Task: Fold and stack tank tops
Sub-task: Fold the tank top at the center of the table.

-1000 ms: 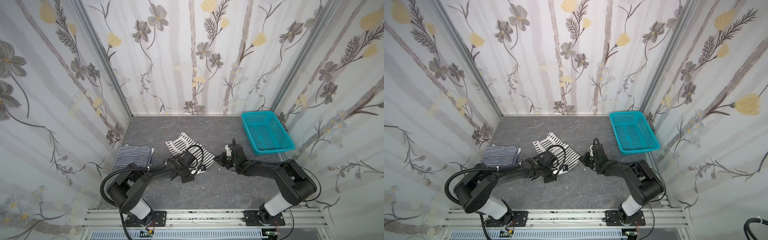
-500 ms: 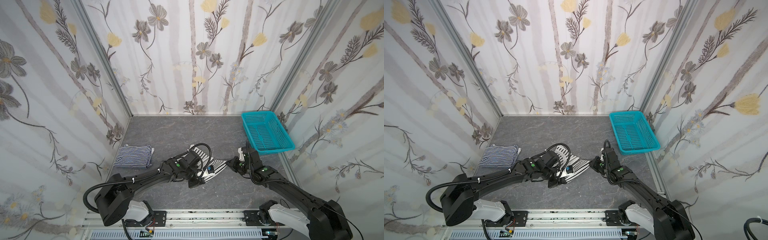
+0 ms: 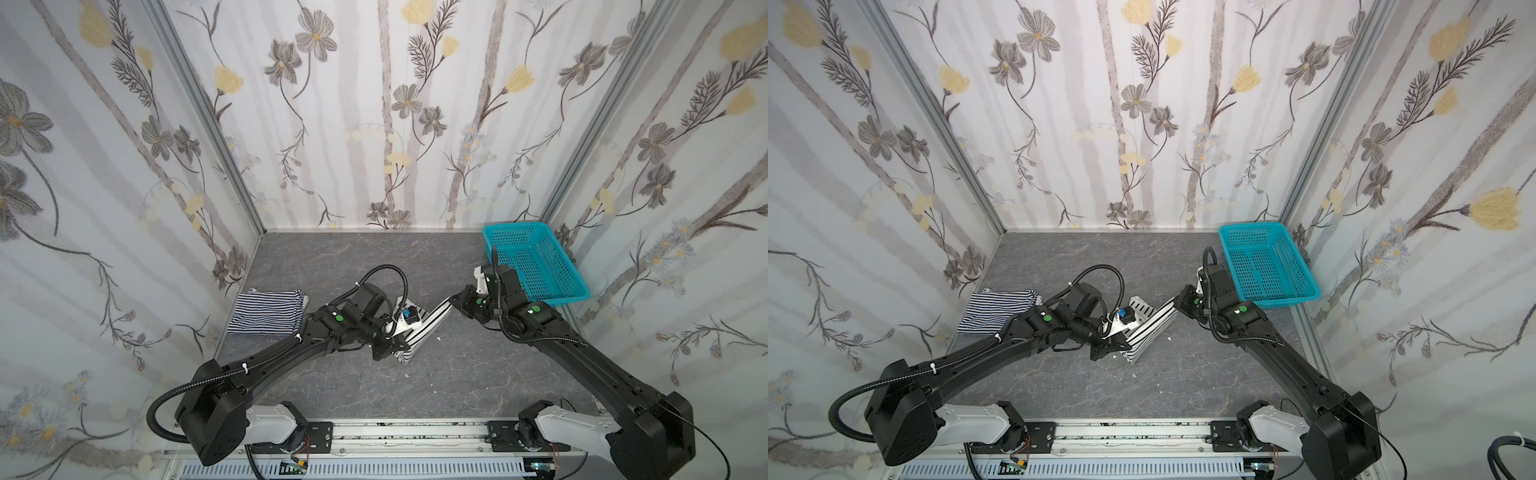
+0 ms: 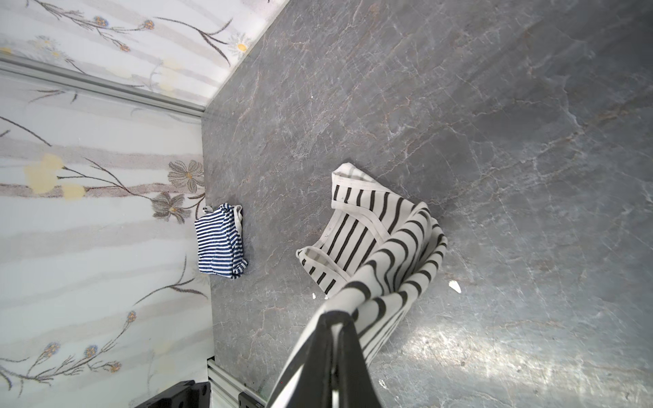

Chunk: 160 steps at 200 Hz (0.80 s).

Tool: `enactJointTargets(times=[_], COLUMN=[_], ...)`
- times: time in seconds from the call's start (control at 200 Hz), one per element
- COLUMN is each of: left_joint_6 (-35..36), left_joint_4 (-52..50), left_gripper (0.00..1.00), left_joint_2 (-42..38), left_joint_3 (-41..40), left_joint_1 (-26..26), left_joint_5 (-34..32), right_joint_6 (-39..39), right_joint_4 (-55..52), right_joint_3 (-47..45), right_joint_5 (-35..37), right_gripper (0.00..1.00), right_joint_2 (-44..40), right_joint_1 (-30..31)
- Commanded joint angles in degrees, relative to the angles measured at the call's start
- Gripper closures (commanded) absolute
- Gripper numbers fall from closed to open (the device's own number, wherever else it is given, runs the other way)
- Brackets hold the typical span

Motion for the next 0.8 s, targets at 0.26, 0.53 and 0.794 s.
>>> enactJointTargets(times=[0.26,0.53,0.794], left_joint_6=[7.52,7.29,3.19], left_joint_4=[-1.88,-2.21,-2.38], left_gripper=[0.94,0.93,0.91], left_joint_2=[8.60,13.05,8.43], left_joint_3=[2.91,4.45,5.78], left_joint_1=[16.02,17.95,13.51], left_joint_5=[7.18,8.74,8.70], right_joint_6=[-5.27,-7.51,-7.95], right_joint_4=[-0.05,-3.53,-1.54], right_joint_3=[22.85,30.95,18.60], right_joint_5=[0.91,2.03,2.88], right_gripper=[1.00,1.00,1.00], right_joint_2=[27.24,35.80,22.80], right_joint_1=[1.65,1.88,0.65])
